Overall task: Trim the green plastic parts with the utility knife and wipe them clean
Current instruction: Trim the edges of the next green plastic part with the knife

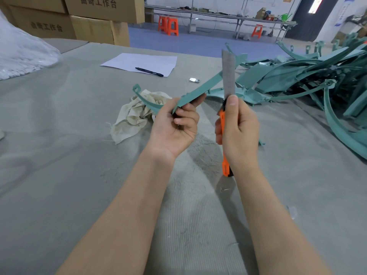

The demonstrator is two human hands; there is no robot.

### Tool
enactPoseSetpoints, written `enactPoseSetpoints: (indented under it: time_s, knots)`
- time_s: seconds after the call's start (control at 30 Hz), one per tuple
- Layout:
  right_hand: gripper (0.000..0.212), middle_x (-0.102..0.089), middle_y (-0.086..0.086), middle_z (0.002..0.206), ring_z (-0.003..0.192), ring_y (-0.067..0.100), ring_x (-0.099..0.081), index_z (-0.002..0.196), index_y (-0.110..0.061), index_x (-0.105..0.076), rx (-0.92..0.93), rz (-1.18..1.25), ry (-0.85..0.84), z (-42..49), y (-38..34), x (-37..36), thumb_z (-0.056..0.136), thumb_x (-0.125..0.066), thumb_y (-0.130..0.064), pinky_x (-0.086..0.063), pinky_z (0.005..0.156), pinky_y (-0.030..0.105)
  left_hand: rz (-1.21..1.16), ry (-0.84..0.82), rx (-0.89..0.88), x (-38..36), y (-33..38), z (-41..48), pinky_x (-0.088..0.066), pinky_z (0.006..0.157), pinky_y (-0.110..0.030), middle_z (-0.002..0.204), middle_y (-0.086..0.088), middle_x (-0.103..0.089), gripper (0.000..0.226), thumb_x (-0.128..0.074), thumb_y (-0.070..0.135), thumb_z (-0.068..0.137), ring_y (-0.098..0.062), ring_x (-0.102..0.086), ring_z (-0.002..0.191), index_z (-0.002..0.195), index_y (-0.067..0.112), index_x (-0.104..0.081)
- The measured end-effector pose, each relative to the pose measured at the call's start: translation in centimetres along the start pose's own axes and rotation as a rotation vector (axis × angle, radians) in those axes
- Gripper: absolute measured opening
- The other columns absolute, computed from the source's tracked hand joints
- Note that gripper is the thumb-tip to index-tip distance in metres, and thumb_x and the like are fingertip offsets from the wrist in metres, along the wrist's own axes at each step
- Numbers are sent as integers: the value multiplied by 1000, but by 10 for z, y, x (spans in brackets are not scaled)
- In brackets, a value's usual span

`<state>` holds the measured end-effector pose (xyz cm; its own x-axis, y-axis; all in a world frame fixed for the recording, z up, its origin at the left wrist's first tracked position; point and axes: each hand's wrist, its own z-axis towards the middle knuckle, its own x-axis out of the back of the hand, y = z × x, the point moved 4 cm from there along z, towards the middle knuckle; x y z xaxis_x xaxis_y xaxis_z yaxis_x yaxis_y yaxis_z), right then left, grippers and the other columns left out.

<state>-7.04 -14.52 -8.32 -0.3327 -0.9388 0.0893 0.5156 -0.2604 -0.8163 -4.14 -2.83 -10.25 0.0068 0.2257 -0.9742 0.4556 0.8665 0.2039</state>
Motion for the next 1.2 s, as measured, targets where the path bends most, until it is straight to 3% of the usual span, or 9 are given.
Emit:
enactPoseSetpoints:
  time_s: [0.13,0.3,0.4,0.53,0.63,0.73,0.97,1.07,1.2]
  knots:
    - [36,-40,-12,55,47,11,-43,67,-24,-41,9,30,-20,-4,-4,-4,101,-37,-34,-37,43,31,-19,-31,2,-3,-1,-3,-38,32,-12,47,-5,-52,35,-46,13,83,-7,-49,33,99,-15,-58]
    - [36,-39,-13,54,45,9,-39,67,-22,-41,16,82,-63,-5,-5,-5,101,-39,-33,-35,40,26,-46,-60,34,1,-3,1,-37,31,-12,48,-8,-53,37,-41,16,91,-10,-51,34,95,-17,-59]
    - [33,-46,-13,49,45,6,-42,65,-35,-44,131,-101,-184,-12,-8,-15,97,-42,-41,-37,47,25,-26,25,-27,1,-2,4,-38,31,-13,59,-10,-58,38,-41,16,93,-6,-49,31,84,-14,-62]
    - [32,-52,-27,52,48,4,-50,65,-46,-41,218,-223,-292,-18,-11,-26,97,-42,-42,-32,49,10,0,54,-123,2,4,0,-36,31,-12,65,4,-50,35,-47,6,75,-5,-38,28,100,-14,-62]
    - [33,-51,-10,50,47,10,-48,62,-39,-39,202,-219,-276,-17,-9,-25,93,-39,-50,-38,47,27,-6,48,-118,1,7,0,-36,31,-13,66,3,-52,37,-47,6,76,-5,-41,30,104,-13,-59]
    - [39,-50,5,54,48,21,-48,64,-26,-43,140,-196,-197,-13,-6,-19,92,-38,-53,-43,48,42,-44,3,-35,-1,6,0,-38,31,-13,58,-5,-55,31,-46,12,80,-5,-48,32,92,-13,-61]
    - [37,-49,8,60,59,34,-49,67,-27,-44,36,-192,86,0,0,4,93,-36,-53,-43,54,52,4,1,-8,-3,3,-2,-37,31,-12,48,-3,-52,35,-48,12,81,-5,-48,33,92,-18,-62]
    - [30,-57,4,64,60,26,-54,82,-28,-48,76,-237,74,-2,-3,2,94,-34,-51,-47,60,50,-35,9,-32,-5,3,-2,-38,32,-12,48,-4,-53,34,-50,10,77,-5,-48,33,94,-17,-61]
    - [43,-66,-8,80,72,7,-57,118,-17,-50,83,-264,-30,-6,-3,-6,96,-31,-49,-44,69,25,-94,26,-120,-5,7,-3,-39,33,-13,51,-4,-55,36,-54,8,72,-5,-49,34,101,-13,-59]
